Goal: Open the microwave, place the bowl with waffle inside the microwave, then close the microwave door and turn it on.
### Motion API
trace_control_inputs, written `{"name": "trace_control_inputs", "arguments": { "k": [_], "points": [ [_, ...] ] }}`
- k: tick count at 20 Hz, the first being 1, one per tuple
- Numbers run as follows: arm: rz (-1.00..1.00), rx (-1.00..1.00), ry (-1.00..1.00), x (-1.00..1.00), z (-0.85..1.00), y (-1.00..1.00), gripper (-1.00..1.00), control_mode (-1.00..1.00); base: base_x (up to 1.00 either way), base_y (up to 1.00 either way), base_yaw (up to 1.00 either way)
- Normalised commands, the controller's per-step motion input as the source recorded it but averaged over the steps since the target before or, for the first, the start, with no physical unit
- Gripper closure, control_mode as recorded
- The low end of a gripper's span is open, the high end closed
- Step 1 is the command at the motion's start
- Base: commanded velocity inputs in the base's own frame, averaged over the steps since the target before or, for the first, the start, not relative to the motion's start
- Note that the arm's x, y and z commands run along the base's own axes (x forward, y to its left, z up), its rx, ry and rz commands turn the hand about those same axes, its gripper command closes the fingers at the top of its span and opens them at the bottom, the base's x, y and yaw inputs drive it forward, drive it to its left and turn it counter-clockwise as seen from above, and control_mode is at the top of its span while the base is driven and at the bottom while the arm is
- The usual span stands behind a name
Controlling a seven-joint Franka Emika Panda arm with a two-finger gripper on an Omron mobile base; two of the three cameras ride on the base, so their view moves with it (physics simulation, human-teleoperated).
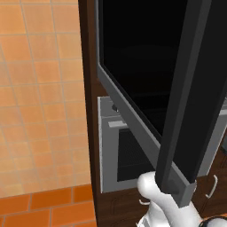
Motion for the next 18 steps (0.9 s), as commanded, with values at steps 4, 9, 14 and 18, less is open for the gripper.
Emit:
{"name": "trace_control_inputs", "arguments": {
  "k": [4, 9, 14, 18],
  "points": [
    [0.02, -0.14, 0.00, -0.07, 0.86, 1.00, 1.00, -1.00, 0.00, 0.00, 0.00],
    [0.09, -0.17, 0.00, -0.07, 0.85, 1.00, 1.00, -1.00, 0.00, 0.00, 0.00],
    [0.10, -0.17, 0.00, -0.06, 0.77, 1.00, 1.00, -1.00, 0.00, 0.00, 0.00],
    [0.05, -0.08, -0.01, 0.00, 0.54, 0.96, 1.00, -1.00, 0.00, 0.00, 0.00]
  ]
}}
